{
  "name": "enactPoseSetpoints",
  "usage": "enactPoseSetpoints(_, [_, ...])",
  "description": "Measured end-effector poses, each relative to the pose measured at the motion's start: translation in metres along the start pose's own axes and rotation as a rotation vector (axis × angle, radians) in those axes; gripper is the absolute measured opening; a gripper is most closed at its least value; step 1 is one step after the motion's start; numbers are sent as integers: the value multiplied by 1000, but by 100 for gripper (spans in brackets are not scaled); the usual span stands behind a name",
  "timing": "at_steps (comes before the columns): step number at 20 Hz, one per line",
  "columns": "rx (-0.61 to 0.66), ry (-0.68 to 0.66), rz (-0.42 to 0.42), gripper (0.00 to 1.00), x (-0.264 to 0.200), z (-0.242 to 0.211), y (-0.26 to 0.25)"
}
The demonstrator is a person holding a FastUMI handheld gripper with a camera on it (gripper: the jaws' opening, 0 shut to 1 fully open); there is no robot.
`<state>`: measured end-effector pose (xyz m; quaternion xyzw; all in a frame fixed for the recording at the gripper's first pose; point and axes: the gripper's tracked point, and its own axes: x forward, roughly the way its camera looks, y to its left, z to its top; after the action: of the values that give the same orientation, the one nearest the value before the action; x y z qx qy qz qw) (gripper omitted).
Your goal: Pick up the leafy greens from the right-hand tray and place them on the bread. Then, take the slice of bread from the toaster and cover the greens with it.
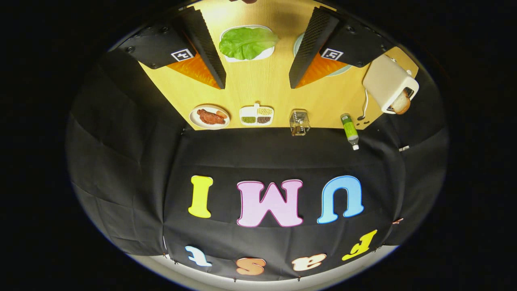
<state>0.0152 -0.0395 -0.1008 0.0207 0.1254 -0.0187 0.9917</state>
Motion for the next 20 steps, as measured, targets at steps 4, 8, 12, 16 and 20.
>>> enactPoseSetpoints(4, [6, 107, 21, 98, 21, -41, -3])
enactPoseSetpoints(8, [2, 198, 42, 98, 43, -81, -10])
enactPoseSetpoints(12, [21, 298, 48, 98, 63, -126, -26])
enactPoseSetpoints(16, [19, 389, 64, 99, 78, -170, -31])
enactPoseSetpoints(20, [-5, 429, 79, 100, 86, -196, -30])
